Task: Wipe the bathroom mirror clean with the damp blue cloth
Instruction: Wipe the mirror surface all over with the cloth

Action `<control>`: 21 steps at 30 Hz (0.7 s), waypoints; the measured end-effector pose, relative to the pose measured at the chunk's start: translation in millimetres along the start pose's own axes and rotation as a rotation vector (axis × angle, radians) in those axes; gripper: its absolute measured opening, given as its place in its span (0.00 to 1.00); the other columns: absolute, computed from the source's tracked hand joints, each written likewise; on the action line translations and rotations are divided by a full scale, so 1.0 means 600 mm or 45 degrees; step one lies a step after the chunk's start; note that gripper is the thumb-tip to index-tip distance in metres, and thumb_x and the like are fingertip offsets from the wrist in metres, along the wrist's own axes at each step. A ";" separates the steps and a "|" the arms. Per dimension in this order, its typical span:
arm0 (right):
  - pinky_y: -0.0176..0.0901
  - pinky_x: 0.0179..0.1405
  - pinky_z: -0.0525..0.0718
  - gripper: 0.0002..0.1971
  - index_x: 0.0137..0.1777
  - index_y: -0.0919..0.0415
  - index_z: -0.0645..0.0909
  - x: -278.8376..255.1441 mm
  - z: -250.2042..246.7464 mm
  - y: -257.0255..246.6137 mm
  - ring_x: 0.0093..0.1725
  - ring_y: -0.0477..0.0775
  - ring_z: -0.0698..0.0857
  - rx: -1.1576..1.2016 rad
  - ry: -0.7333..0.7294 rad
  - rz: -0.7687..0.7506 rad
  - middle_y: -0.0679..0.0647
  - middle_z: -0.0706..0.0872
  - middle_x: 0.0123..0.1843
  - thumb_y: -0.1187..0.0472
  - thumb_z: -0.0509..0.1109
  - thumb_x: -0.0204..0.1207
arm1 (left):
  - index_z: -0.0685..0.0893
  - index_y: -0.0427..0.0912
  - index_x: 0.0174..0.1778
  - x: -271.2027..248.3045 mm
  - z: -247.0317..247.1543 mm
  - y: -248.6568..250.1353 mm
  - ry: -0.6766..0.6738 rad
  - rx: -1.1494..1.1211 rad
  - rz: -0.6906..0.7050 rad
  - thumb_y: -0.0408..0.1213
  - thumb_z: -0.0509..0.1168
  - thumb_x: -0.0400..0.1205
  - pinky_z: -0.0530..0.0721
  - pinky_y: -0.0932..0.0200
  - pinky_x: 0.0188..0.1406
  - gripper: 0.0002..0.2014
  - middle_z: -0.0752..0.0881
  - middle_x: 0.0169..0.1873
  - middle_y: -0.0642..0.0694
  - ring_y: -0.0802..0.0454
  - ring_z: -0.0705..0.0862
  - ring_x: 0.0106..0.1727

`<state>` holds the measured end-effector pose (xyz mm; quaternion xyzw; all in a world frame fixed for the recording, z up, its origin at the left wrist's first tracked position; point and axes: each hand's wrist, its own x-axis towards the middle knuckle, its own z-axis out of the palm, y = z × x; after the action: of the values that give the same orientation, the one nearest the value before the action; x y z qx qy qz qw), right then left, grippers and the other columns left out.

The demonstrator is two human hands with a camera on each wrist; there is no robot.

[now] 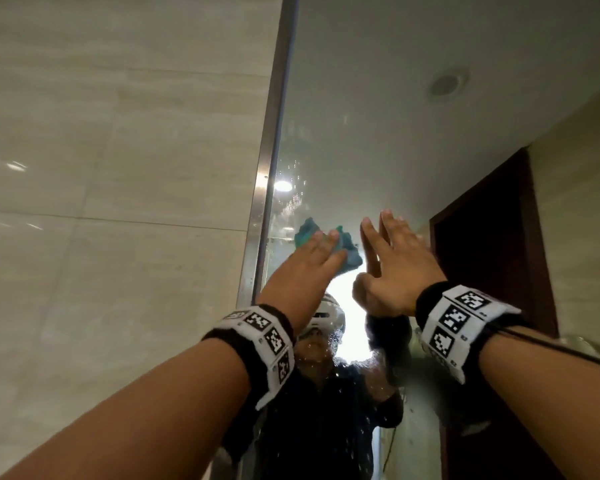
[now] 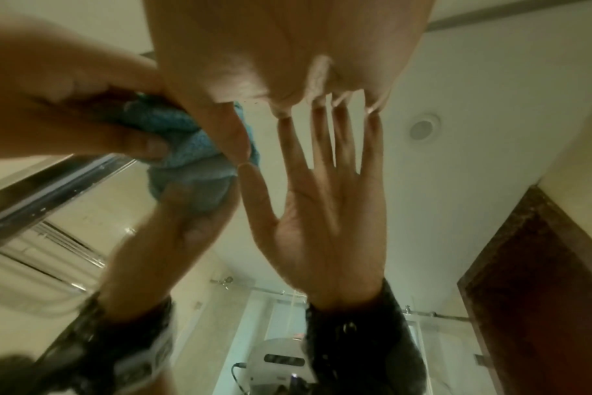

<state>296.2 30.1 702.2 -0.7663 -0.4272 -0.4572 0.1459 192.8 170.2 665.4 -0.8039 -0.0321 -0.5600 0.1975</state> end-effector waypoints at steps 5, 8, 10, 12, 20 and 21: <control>0.57 0.81 0.42 0.43 0.81 0.46 0.32 -0.001 -0.002 0.001 0.81 0.56 0.34 -0.011 -0.028 -0.010 0.55 0.29 0.82 0.41 0.57 0.76 | 0.69 0.42 0.75 0.096 -0.062 -0.049 0.123 0.022 -0.221 0.30 0.60 0.83 0.68 0.54 0.72 0.23 0.64 0.78 0.43 0.45 0.66 0.75; 0.57 0.81 0.41 0.43 0.81 0.46 0.31 -0.002 -0.004 0.001 0.81 0.56 0.33 -0.006 -0.037 -0.012 0.55 0.28 0.82 0.41 0.57 0.76 | 0.69 0.43 0.74 0.086 -0.048 -0.041 0.097 0.032 -0.273 0.31 0.65 0.80 0.66 0.49 0.74 0.25 0.61 0.80 0.42 0.42 0.62 0.77; 0.56 0.81 0.41 0.42 0.81 0.46 0.31 -0.003 0.000 0.000 0.81 0.56 0.33 0.001 -0.019 -0.012 0.54 0.28 0.82 0.41 0.56 0.77 | 0.63 0.45 0.80 0.052 -0.023 -0.014 0.027 -0.019 -0.164 0.30 0.63 0.82 0.59 0.49 0.80 0.29 0.56 0.82 0.44 0.43 0.56 0.81; 0.56 0.80 0.40 0.42 0.81 0.46 0.32 -0.004 0.003 0.001 0.81 0.55 0.33 0.007 0.009 -0.013 0.54 0.28 0.82 0.41 0.56 0.77 | 0.58 0.49 0.82 0.041 -0.021 -0.007 -0.009 0.071 -0.038 0.30 0.62 0.84 0.56 0.55 0.79 0.32 0.51 0.83 0.48 0.47 0.51 0.83; 0.55 0.80 0.39 0.41 0.81 0.46 0.31 -0.005 0.004 0.001 0.81 0.55 0.32 -0.003 0.005 -0.018 0.54 0.28 0.82 0.41 0.55 0.77 | 0.60 0.47 0.81 0.095 -0.103 -0.062 -0.137 0.240 -0.128 0.35 0.58 0.85 0.46 0.60 0.75 0.27 0.51 0.83 0.44 0.45 0.51 0.82; 0.55 0.80 0.39 0.41 0.81 0.46 0.30 -0.005 0.005 0.001 0.81 0.55 0.31 -0.003 0.006 -0.019 0.54 0.27 0.81 0.41 0.54 0.78 | 0.59 0.47 0.81 0.093 -0.101 -0.065 -0.118 0.245 -0.125 0.36 0.57 0.86 0.46 0.60 0.75 0.26 0.51 0.83 0.45 0.45 0.51 0.82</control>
<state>297.7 30.0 698.2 -0.7623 -0.4319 -0.4605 0.1427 149.0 175.1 745.0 -0.8037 -0.1340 -0.5257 0.2444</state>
